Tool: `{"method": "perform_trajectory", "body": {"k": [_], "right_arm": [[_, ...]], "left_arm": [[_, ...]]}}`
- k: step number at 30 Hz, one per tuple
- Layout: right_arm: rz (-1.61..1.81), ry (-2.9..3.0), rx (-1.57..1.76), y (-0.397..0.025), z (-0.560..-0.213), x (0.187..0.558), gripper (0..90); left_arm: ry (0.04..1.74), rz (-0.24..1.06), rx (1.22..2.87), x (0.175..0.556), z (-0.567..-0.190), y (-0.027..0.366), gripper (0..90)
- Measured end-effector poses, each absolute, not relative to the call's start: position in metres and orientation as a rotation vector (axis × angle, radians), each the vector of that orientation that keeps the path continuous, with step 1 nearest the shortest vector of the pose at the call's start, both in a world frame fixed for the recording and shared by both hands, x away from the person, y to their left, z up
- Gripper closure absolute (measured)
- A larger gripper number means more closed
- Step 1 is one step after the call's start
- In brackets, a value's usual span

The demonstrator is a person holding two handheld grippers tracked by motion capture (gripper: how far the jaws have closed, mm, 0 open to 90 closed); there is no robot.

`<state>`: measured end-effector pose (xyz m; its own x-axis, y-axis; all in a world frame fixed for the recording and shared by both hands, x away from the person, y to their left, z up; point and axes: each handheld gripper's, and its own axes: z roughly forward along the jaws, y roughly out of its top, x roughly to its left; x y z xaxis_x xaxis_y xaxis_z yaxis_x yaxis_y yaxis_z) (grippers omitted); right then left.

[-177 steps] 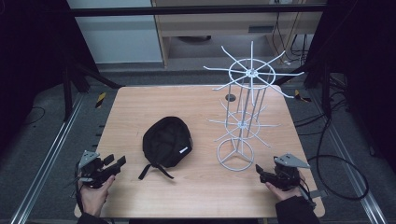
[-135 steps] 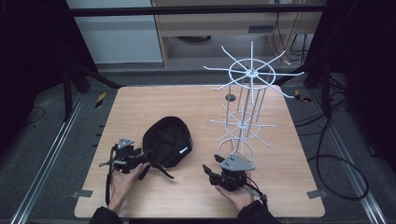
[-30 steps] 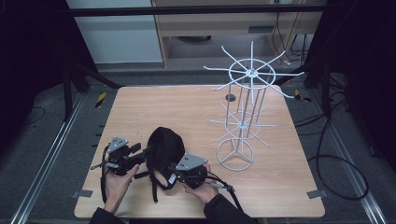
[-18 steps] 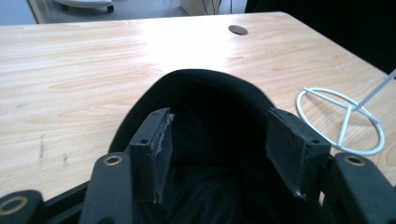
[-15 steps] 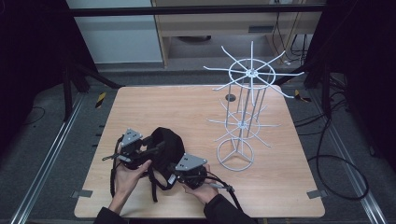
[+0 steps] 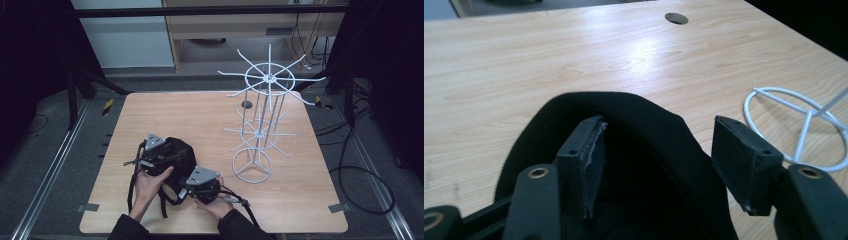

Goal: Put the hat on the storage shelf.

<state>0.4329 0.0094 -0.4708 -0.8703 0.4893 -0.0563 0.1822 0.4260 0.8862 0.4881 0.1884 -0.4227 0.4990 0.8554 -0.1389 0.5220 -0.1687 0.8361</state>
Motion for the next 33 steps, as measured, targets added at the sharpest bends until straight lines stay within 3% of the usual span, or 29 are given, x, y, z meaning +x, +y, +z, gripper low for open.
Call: {"method": "perform_trajectory", "body": {"k": [5, 6, 8, 11, 18, 33], "right_arm": [[1.419, 2.378, 0.564, 0.010, -0.471, 0.431, 81.8], [1.425, 2.374, 0.565, 0.010, -0.470, 0.431, 80.9], [1.460, 2.375, 0.593, 0.009, -0.468, 0.431, 70.5], [1.497, 2.347, 0.616, 0.003, -0.461, 0.429, 59.9], [1.596, 2.226, 0.668, -0.022, -0.437, 0.428, 49.9], [1.560, 2.158, 0.812, -0.032, -0.448, 0.444, 48.3]], "left_arm": [[1.146, 0.448, 1.884, 0.485, -0.428, 0.180, 57.2], [1.146, 0.459, 1.885, 0.483, -0.428, 0.180, 57.2], [1.145, 0.454, 1.872, 0.480, -0.424, 0.183, 67.7], [1.142, 0.443, 1.851, 0.477, -0.418, 0.190, 73.7], [1.086, 0.446, 1.779, 0.467, -0.397, 0.205, 79.4], [0.896, 0.409, 1.740, 0.435, -0.359, 0.217, 80.8]]}}
